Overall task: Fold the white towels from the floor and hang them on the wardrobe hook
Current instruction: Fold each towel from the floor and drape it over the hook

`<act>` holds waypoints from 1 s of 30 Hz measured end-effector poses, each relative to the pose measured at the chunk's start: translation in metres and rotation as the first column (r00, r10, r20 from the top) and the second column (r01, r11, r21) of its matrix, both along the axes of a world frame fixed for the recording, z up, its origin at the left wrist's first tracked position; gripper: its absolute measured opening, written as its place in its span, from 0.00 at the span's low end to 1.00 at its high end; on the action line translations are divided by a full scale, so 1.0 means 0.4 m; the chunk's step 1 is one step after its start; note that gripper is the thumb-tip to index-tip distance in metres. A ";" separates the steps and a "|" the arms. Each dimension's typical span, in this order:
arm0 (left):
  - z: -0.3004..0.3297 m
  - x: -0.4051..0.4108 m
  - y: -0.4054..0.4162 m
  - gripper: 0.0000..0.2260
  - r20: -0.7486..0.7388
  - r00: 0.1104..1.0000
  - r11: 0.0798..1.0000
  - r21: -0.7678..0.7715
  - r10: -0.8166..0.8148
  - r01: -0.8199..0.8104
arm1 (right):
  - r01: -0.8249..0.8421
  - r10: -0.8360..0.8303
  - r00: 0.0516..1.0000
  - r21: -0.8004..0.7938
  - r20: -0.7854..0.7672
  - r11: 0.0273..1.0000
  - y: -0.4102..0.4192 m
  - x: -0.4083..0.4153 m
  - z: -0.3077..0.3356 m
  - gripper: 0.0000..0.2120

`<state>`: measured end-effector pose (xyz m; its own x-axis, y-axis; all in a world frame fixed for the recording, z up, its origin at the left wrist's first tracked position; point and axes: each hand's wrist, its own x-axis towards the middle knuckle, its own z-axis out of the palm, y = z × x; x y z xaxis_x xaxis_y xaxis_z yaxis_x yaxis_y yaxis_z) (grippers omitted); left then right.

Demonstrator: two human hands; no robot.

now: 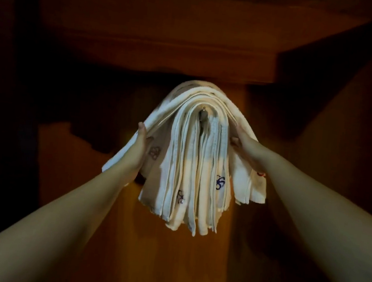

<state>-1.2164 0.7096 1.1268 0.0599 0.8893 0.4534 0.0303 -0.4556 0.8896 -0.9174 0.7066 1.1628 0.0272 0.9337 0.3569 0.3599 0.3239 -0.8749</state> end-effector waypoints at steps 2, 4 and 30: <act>-0.040 -0.015 -0.004 0.40 0.021 0.999 0.985 -0.170 0.028 -0.024 | 0.033 -0.030 0.999 -0.069 0.039 0.997 -0.014 -0.004 -0.034 0.46; -0.082 -0.023 -0.016 0.39 0.030 0.997 0.962 -0.269 0.067 -0.057 | 0.078 -0.069 0.995 -0.142 0.071 0.987 -0.030 -0.011 -0.074 0.47; -0.510 -0.177 -0.527 0.24 -0.651 0.738 0.980 -0.184 -0.178 0.074 | 0.407 -0.180 0.770 -0.255 0.613 0.877 -0.650 -0.285 -0.533 0.28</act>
